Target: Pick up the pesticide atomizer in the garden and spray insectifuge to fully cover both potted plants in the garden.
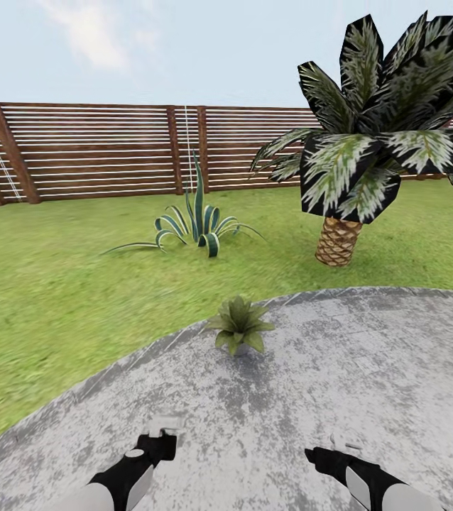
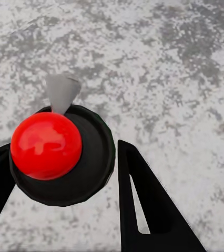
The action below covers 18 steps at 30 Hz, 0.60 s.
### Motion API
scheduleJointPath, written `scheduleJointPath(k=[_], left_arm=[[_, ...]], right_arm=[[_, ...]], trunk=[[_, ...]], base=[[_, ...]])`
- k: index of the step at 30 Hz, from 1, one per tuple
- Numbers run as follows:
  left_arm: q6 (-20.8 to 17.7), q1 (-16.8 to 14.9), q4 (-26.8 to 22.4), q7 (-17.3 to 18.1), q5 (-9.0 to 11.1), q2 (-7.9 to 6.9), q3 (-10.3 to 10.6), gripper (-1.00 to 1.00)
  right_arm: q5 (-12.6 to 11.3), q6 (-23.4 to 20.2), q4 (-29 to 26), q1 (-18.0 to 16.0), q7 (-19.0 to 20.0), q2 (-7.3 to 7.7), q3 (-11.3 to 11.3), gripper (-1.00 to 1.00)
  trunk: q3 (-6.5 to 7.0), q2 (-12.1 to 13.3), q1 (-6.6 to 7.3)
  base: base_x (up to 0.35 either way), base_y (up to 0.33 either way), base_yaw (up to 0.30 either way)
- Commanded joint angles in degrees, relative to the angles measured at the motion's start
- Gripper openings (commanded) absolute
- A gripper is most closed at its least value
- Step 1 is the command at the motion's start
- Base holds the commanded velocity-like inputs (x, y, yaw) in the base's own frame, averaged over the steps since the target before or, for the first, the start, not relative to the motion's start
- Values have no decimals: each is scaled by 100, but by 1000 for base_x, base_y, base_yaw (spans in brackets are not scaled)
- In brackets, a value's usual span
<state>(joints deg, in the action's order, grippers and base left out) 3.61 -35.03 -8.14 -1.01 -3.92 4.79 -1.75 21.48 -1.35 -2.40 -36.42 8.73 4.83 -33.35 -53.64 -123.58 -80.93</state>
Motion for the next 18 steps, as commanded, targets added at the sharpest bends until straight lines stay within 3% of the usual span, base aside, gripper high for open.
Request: scheduleJointPath(k=[1,18], left_arm=[[19,-4,15,-12,-44,3,-18,-100],[17,-4,41,-4,-43,-4,-18,-100]], right_arm=[[49,-14,-6,-1,24,0,-49,100],[49,-14,-6,-4,23,0,-49,100]], trunk=[[-5,-2,1],[-5,-2,1]], base=[[0,0,0],[0,0,0]])
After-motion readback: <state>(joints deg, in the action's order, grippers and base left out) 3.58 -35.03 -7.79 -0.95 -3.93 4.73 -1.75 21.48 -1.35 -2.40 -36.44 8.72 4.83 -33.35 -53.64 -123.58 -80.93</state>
